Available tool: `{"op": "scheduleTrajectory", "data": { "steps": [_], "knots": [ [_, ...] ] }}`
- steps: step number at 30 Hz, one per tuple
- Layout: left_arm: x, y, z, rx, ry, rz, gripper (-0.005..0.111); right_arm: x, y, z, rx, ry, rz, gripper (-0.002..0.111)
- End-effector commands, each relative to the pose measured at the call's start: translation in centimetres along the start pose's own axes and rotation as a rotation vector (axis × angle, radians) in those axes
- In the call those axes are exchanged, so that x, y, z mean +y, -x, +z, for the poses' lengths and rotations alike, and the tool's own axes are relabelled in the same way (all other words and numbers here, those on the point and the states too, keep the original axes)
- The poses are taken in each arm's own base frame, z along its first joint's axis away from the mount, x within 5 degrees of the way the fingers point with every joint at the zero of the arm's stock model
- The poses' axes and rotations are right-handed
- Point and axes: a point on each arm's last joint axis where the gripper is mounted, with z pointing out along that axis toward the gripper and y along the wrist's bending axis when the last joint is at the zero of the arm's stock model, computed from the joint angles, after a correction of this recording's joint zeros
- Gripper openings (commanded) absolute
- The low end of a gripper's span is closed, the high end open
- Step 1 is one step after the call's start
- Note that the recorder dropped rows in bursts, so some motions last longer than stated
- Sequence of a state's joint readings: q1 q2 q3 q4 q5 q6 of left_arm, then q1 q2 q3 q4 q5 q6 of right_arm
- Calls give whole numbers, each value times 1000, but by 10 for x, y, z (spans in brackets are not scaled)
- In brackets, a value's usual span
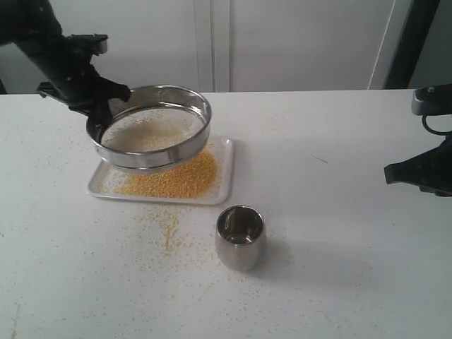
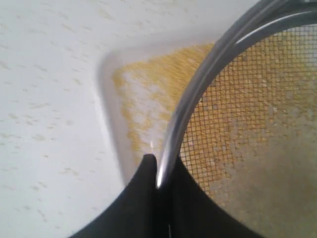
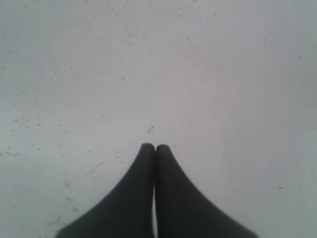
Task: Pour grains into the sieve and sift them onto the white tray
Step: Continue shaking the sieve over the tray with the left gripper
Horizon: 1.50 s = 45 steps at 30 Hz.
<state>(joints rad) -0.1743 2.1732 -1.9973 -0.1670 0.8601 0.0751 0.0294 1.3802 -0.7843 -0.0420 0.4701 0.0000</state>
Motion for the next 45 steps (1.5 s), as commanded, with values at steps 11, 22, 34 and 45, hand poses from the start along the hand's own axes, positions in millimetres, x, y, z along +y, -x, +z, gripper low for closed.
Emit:
{"op": "scheduleTrajectory", "data": {
  "steps": [11, 22, 34, 45],
  "knots": [
    [-30, -8, -18, -16, -386, 558, 0, -2, 2, -1, -16, -6, -1, 0],
    [-29, -2, -9, 24, -129, 406, 0, -2, 2, -1, -16, -6, -1, 0],
    [3, 3, -11, -33, -19, -66, 0, -2, 2, -1, -16, -6, -1, 0],
    [-2, 3, -10, -33, 10, -152, 0, -2, 2, -1, -16, -6, -1, 0]
  ]
}}
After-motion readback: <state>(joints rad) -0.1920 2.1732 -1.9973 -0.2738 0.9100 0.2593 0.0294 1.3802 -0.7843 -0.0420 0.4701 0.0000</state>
